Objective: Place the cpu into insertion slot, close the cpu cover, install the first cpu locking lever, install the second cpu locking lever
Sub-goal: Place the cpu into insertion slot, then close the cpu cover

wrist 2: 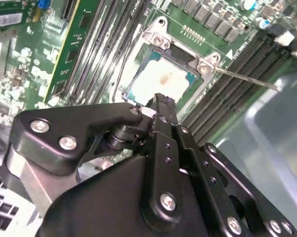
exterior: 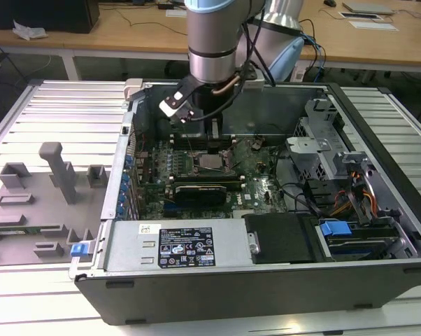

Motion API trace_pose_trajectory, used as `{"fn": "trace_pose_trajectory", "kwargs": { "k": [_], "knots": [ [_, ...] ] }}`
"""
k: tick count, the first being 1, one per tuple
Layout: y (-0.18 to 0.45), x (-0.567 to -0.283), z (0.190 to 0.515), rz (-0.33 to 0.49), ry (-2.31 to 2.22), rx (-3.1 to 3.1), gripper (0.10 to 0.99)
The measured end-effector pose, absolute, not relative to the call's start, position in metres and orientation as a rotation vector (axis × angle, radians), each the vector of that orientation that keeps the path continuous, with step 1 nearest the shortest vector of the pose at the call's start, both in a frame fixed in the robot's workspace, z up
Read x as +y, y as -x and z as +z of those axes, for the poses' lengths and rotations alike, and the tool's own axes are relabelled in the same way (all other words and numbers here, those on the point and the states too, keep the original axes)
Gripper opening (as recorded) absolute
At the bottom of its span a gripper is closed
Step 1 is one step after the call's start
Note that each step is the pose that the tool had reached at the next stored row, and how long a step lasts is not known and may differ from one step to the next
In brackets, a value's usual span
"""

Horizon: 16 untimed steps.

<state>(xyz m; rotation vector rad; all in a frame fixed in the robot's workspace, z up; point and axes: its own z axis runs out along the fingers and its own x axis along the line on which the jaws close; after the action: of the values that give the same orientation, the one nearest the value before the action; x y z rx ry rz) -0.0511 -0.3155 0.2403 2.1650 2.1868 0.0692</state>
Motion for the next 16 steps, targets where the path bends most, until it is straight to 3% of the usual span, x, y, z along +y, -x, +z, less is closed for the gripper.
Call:
{"fn": "trace_pose_trajectory", "kwargs": {
  "k": [5,16],
  "knots": [
    [0.051,-0.315,0.259,0.069,-2.164,2.187,0.106],
    [0.051,-0.315,0.260,0.069,-2.164,2.187,0.106]
  ]
}}
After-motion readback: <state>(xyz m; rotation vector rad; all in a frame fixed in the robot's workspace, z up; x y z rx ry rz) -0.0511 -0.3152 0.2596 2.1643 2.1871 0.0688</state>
